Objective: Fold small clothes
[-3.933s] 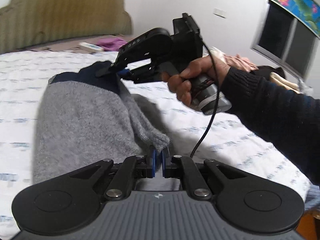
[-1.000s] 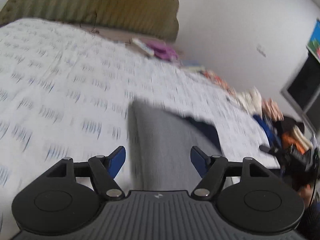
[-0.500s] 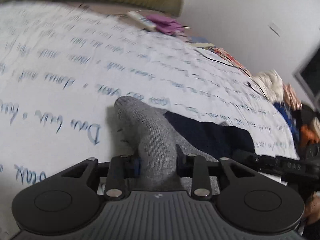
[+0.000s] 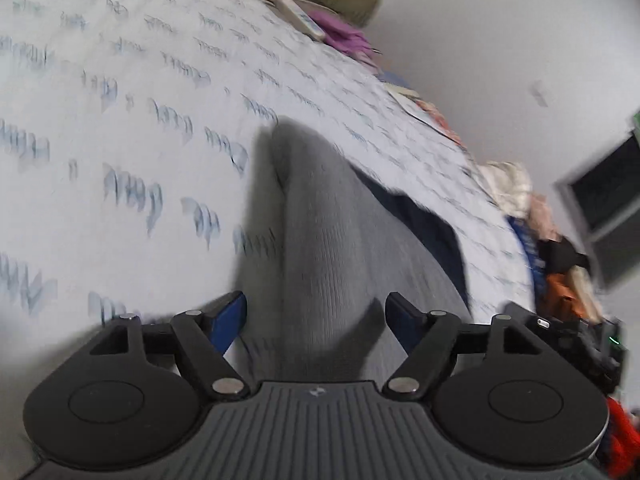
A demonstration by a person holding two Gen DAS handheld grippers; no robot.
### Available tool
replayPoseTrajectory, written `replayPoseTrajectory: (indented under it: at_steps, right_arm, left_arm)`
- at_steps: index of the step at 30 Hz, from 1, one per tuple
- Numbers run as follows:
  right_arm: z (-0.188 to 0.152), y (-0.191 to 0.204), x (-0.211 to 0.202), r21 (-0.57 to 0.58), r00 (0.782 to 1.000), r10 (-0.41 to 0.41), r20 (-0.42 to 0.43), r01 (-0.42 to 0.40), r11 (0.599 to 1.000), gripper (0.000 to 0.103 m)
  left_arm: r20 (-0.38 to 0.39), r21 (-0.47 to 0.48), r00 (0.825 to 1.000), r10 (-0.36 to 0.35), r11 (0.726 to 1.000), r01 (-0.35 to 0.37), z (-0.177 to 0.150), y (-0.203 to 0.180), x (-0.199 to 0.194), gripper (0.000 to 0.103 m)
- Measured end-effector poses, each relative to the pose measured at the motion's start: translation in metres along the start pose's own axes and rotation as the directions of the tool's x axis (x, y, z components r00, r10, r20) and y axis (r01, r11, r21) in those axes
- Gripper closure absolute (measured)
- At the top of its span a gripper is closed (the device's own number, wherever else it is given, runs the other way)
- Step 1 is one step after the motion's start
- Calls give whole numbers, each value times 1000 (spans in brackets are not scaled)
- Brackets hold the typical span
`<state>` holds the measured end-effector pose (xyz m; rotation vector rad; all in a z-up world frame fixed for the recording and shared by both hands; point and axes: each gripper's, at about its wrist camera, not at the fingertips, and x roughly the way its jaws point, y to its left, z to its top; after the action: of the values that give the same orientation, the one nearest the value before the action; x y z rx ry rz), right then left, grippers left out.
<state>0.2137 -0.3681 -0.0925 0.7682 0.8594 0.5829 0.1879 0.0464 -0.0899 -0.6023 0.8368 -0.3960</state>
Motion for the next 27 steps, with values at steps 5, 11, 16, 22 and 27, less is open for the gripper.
replayPoseTrajectory:
  at_steps: [5,11,16,22,27]
  right_arm:
    - [-9,0,11,8,999,40,-1,-40,999,14]
    - [15,9,19,60,996,79,46,-81,995,17]
    - [20,5,56,-6,1000,-25,-6,25,1000,54]
    - [8,34,57,-109,1000,-24,6,25,994,69]
    - [12,70,90,-97,990,140,-33,-143,985,70]
  left_arm:
    - [49,31,999,-15,999,14,-5,-5,7,26]
    - [39,-90,999,-18,996,22,44,5,28,26]
    - [32,-78,999,39,996,-36,45,5,51,70]
    - [141,31,987,72,997,-77,33,-9,12,80]
    - [219,14,966,134,990,-140,49,3,-47,81]
